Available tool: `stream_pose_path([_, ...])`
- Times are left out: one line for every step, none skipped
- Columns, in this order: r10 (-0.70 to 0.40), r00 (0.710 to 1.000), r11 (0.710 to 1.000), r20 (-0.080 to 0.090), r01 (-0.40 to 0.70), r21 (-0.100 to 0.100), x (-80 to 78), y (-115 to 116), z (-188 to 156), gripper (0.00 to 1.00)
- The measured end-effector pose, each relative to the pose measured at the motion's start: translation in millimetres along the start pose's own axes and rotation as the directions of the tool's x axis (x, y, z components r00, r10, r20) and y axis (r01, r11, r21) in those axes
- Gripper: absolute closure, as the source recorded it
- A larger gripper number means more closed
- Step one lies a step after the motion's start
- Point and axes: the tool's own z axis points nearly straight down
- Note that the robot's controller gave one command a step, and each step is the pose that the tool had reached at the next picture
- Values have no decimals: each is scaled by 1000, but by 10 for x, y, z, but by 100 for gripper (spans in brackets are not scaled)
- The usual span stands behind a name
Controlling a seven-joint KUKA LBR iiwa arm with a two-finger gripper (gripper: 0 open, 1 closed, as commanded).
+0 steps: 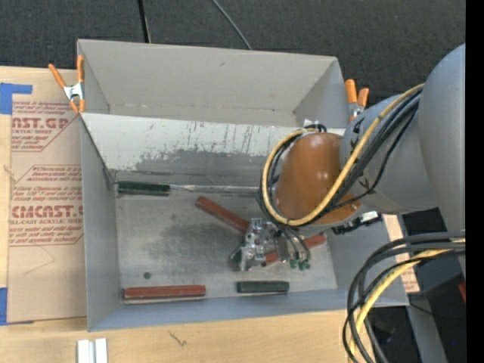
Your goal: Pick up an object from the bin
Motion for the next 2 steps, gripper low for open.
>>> stream_pose_path([-25, 999, 1000, -25, 25, 5, -222, 31, -419, 100])
stream_pose_path([-30, 999, 1000, -19, 30, 5, -303, 36, -569, 100])
